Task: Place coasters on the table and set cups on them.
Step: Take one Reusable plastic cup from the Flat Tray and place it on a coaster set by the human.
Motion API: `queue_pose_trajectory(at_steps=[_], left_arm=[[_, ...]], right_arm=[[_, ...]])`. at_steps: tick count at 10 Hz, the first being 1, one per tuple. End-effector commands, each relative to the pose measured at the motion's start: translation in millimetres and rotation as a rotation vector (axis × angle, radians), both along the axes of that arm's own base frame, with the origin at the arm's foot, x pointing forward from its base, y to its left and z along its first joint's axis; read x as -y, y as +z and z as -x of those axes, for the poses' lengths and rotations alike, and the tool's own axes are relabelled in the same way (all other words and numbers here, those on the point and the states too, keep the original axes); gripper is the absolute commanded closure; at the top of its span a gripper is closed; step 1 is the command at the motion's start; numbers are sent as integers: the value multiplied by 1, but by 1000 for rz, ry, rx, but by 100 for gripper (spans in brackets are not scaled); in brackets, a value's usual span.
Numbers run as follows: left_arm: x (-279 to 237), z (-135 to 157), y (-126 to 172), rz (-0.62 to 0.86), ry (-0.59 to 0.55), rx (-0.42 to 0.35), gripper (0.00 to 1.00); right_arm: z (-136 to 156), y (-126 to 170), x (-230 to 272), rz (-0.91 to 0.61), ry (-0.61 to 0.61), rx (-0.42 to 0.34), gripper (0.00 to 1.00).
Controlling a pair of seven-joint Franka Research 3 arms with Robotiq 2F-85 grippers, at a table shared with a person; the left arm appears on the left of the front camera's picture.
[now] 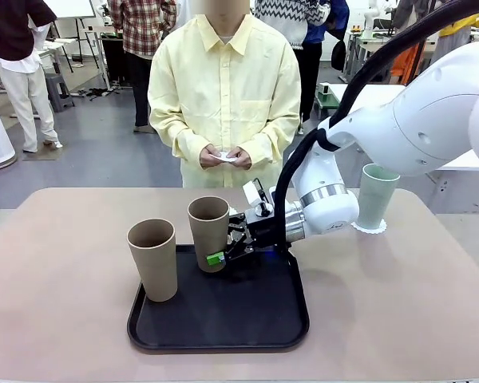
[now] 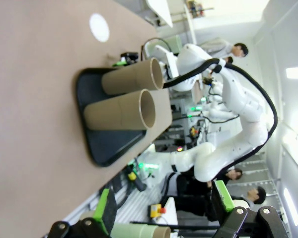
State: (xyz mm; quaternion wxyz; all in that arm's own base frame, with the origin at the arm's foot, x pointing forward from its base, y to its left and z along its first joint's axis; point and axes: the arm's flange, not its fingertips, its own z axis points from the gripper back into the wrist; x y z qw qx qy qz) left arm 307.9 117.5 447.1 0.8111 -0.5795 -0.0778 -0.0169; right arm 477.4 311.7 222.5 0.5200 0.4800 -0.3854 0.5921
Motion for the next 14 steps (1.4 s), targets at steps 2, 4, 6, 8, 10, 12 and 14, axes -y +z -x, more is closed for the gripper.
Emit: queue_pose_trajectory(at_steps=[2, 4, 6, 8, 10, 12, 14], left_arm=[[0, 0, 1, 12, 4, 8, 0], [0, 0, 1, 12, 4, 8, 0], [0, 0, 1, 12, 4, 8, 0], [0, 0, 1, 12, 4, 8, 0], [0, 0, 1, 12, 4, 8, 0], [0, 0, 1, 12, 4, 8, 0], [0, 0, 1, 12, 4, 8, 0]], right_arm=[[-1, -4, -5, -3, -9, 21, 100], [1, -3, -3, -6, -14, 11, 100], [9, 23, 2, -18, -78, 13, 100], [15, 71, 10, -25, -152, 18, 100], [13, 117, 13, -11, -192, 37, 100], [8, 129, 10, 27, -208, 34, 100], [5, 138, 16, -8, -192, 56, 100]])
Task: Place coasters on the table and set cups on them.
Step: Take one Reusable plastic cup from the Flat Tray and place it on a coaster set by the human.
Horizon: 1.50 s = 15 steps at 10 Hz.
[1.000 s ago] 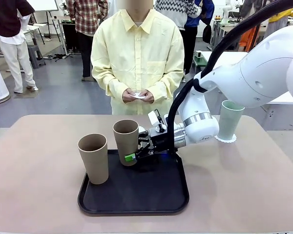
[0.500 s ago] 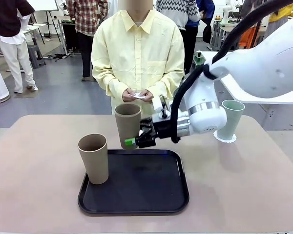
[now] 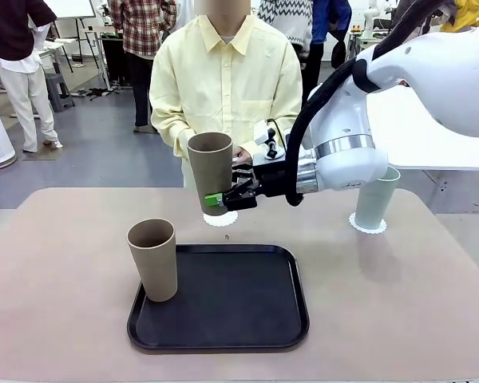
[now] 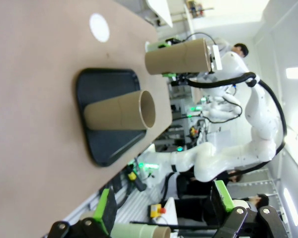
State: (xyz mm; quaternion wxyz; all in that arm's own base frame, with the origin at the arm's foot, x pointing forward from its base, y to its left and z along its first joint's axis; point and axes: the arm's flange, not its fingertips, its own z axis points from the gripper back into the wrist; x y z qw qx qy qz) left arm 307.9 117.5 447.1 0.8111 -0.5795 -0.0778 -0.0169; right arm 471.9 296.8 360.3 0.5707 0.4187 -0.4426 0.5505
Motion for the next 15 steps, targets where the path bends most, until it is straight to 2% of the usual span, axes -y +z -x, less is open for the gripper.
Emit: queue_pose_trajectory(at_steps=[1, 3, 4, 8, 11, 13, 15], left_arm=[[0, 0, 1, 12, 4, 8, 0], [0, 0, 1, 12, 4, 8, 0], [0, 0, 1, 12, 4, 8, 0], [0, 0, 1, 12, 4, 8, 0], [0, 0, 1, 12, 4, 8, 0], [0, 0, 1, 12, 4, 8, 0], [0, 0, 1, 12, 4, 8, 0]], right_arm=[[-1, 0, 1, -20, 14, 4, 100], [-1, 0, 1, -20, 14, 4, 100], [-1, 0, 1, -6, 3, -1, 20], [-84, -30, -15, 75, 122, -69, 20], [-152, -41, -13, 89, 50, -83, 20], [-176, -35, -7, 68, 47, -97, 20], [-183, -37, -4, 44, 46, -127, 20]])
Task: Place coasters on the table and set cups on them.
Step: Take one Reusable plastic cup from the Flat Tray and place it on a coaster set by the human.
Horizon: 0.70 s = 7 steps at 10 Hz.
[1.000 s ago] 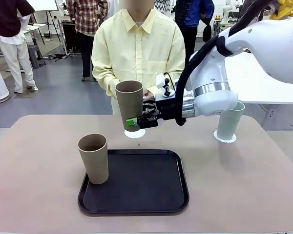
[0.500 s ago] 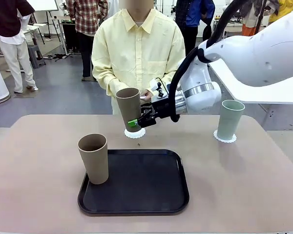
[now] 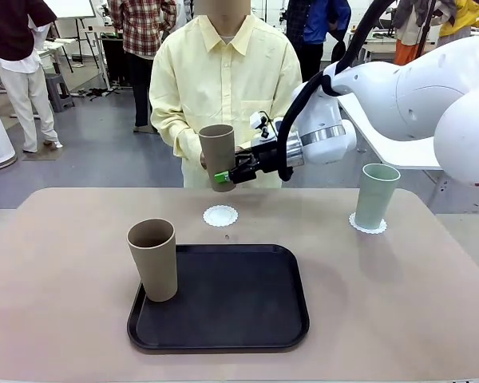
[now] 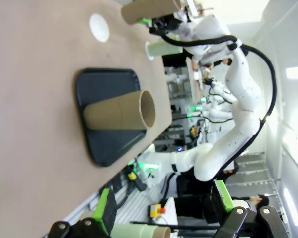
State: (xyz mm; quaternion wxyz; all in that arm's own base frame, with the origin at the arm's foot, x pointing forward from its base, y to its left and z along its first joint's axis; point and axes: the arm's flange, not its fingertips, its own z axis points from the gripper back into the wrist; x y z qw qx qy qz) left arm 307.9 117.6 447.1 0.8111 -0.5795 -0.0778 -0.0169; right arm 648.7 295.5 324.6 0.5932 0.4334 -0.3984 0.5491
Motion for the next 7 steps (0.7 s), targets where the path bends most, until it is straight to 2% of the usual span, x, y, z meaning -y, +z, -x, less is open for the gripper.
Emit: queue_pose_trajectory(at_steps=[1, 2, 6, 7], left_arm=[[0, 0, 1, 12, 4, 8, 0], [0, 0, 1, 12, 4, 8, 0], [0, 0, 1, 12, 4, 8, 0], [0, 0, 1, 12, 4, 8, 0]], right_arm=[[-2, -4, -5, 4, 27, -57, 20], [0, 0, 0, 0, 0, 0, 20], [0, -2, -1, -5, 2, -15, 19], [4, -6, -1, -30, 36, 5, 19]])
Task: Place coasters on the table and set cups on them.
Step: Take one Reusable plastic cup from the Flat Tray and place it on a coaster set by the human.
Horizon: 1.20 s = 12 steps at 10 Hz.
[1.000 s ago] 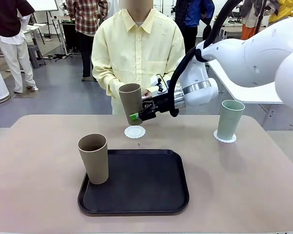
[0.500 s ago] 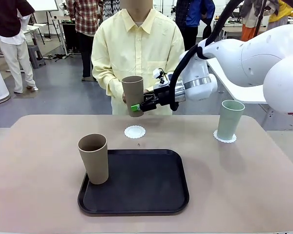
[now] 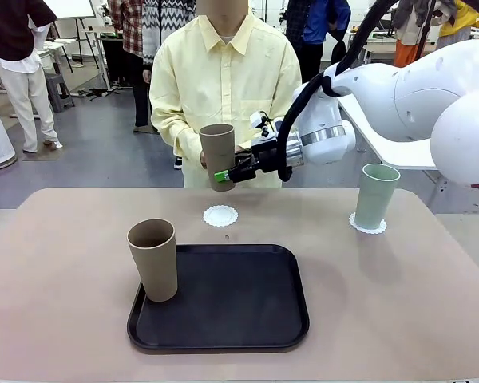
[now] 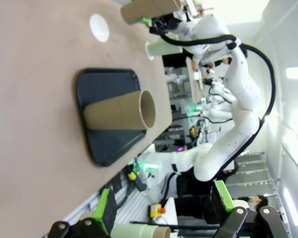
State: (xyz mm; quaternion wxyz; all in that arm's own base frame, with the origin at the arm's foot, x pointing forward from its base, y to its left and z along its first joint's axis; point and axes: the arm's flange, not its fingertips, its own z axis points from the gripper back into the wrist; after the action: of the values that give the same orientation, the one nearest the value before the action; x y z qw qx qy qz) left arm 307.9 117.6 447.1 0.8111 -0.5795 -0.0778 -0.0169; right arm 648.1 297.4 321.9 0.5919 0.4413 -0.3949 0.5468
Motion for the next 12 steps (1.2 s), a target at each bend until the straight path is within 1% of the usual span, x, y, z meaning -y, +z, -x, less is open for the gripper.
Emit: queue_pose_trajectory(at_steps=[1, 2, 3, 5, 6, 9, 12], left_arm=[[0, 0, 1, 12, 4, 8, 0], [0, 0, 1, 12, 4, 8, 0], [0, 0, 1, 12, 4, 8, 0], [0, 0, 1, 12, 4, 8, 0], [0, 0, 1, 12, 4, 8, 0], [0, 0, 1, 12, 4, 8, 0], [0, 0, 1, 12, 4, 8, 0]], right_arm=[[5, -9, 0, -51, 59, 43, 19], [4, -14, -1, -79, 91, 80, 19], [4, -19, -2, -111, 119, 86, 19], [4, -26, -2, -115, 179, 91, 19], [3, -29, 0, -116, 189, 94, 19], [-1, -43, -3, -80, 198, 74, 19], [-7, -59, -6, -38, 196, 37, 19]])
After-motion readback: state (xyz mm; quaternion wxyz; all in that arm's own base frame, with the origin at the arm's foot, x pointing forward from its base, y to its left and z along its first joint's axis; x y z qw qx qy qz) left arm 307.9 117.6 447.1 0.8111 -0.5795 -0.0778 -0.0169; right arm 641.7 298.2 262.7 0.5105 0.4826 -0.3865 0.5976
